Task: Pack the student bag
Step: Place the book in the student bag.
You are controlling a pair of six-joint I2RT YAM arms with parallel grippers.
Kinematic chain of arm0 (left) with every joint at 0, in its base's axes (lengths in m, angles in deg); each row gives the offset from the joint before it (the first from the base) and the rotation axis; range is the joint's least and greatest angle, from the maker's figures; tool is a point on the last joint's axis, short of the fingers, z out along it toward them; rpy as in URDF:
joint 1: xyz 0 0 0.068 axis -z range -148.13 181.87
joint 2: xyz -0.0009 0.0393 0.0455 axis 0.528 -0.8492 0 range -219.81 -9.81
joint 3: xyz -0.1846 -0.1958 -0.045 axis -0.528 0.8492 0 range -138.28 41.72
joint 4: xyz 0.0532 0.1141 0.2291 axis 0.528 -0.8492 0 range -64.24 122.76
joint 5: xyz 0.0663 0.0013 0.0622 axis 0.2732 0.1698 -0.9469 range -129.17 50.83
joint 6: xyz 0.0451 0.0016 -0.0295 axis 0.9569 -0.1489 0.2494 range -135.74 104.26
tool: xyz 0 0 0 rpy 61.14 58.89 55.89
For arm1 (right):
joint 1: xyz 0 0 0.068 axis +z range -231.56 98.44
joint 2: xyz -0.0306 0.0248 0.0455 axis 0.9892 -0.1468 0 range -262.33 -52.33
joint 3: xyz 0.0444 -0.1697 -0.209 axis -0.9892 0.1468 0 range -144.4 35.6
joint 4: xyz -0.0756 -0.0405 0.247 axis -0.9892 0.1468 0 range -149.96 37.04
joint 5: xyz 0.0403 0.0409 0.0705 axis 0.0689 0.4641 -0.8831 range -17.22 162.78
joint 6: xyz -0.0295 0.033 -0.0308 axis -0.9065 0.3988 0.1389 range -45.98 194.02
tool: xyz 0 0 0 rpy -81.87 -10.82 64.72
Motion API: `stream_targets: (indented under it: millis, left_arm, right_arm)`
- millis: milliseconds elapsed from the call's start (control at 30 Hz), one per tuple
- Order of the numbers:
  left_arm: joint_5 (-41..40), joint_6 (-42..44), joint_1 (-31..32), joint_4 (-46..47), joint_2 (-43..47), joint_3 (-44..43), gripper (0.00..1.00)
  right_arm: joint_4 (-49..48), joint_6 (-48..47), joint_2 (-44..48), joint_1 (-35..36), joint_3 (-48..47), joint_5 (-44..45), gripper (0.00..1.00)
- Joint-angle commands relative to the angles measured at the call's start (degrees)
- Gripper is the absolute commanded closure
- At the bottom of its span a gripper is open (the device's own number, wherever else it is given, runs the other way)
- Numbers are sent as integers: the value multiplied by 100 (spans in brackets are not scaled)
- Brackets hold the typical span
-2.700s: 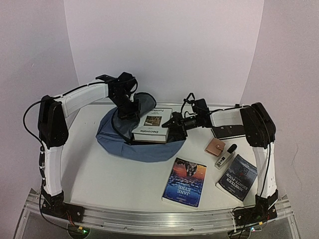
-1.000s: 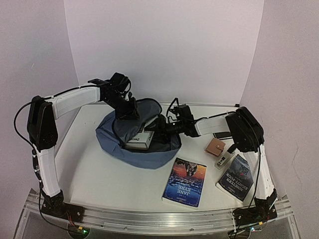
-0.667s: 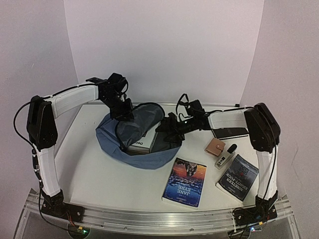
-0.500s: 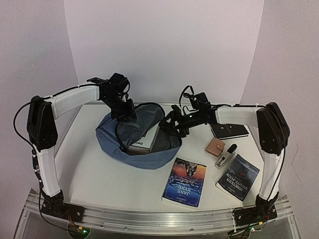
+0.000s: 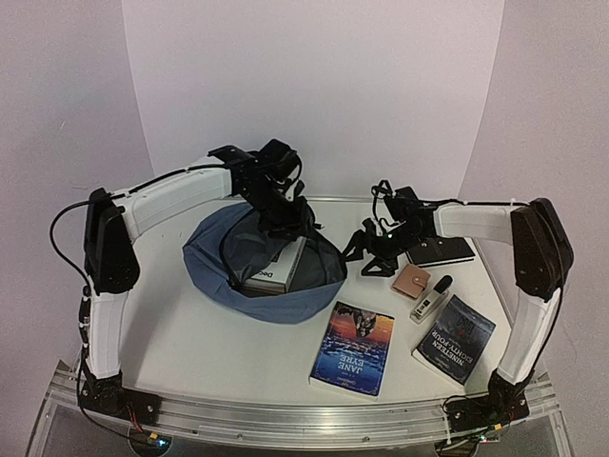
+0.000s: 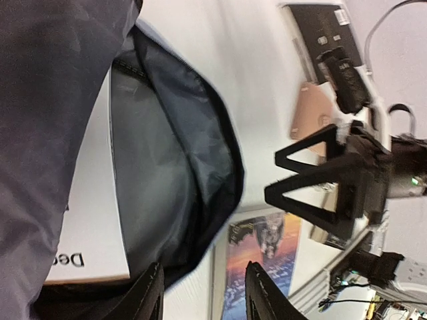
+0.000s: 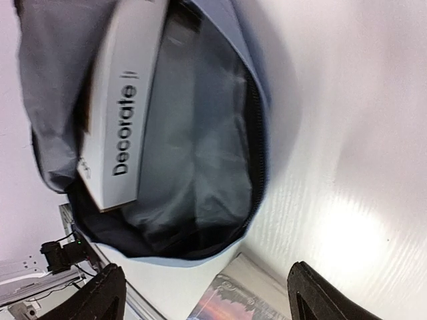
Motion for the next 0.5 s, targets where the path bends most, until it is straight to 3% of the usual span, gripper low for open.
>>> stream_targets:
  millis: [0, 200, 300, 367, 467]
  left_arm:
    - [49, -37, 57, -512, -756, -720, 58]
    - [373, -247, 89, -530, -1200, -814, 54]
    - [199, -375, 114, -645, -1297, -784, 54]
    - [-26, -433, 118, -832, -1378, -834, 51]
    - [-407, -514, 116, -1241, -1551, -1027, 49]
  right_arm:
    - [139, -49, -587, 50, -308, -40, 18]
    - [61, 140, -1018, 120, -536, -298, 20]
    - [-71, 259, -1204, 166, -611, -422, 27]
    - [-120, 331, -1321, 176, -669, -477, 35]
    - [-128, 382, -1398, 178, -742, -557, 57]
